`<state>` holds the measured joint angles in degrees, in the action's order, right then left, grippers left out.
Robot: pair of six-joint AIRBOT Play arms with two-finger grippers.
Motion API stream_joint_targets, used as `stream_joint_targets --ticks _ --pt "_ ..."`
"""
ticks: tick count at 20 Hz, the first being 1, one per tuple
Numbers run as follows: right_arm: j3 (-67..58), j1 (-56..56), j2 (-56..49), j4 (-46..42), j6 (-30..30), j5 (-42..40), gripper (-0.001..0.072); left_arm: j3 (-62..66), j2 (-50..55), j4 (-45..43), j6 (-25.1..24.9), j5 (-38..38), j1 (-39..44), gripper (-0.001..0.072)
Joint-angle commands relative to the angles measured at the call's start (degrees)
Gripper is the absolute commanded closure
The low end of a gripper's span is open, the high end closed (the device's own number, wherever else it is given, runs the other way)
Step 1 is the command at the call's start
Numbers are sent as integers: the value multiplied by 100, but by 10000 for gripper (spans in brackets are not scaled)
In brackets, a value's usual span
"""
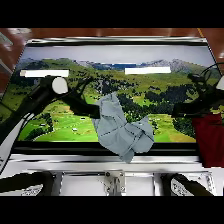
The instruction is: Fold the shirts.
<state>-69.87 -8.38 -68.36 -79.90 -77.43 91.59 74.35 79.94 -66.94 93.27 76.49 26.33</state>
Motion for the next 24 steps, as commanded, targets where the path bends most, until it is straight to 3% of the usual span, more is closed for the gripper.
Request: stream_joint_targets --ticks 1,6,11,12,13,15,16,17,18,22,23,24 --pt "656 -4 -503 258 173 -431 34 -1790 -588 734 -184 -503 -656 -1" --pt "1700 -669 -581 1762 535 -741 34 -3010 -177 2643 -887 -2116 -334 -1" --pt "2527 -1270 -527 1788 621 -551 33 -2983 494 3563 -1233 -2767 72 6" --pt "2699 -1237 -472 1788 634 -675 34 -2983 560 3615 -1231 -2844 85 137" --pt "2905 -1152 -420 1788 640 -872 33 -2983 590 3615 -1233 -2889 83 358" --pt "3281 -898 -393 1799 625 -1366 34 -2977 586 3613 -1231 -2940 66 422" --pt "3451 -752 -398 1801 568 -1624 33 -2977 586 3611 -1233 -2938 59 569" --pt "3613 -597 -398 1818 514 -1897 34 -2977 584 3613 -1281 -2938 59 638" --pt "3720 -457 -398 1864 455 -2135 33 -2977 584 3611 -1338 -2938 59 665" --pt "3814 107 -398 2223 238 -3034 39 -2903 516 3598 -1659 -2938 42 667" --pt "3814 234 -398 2258 179 -3224 126 -2855 459 3541 -1742 -2940 0 666" --pt "3814 341 -398 2304 131 -3351 299 -2789 400 3484 -1740 -2938 -79 667"
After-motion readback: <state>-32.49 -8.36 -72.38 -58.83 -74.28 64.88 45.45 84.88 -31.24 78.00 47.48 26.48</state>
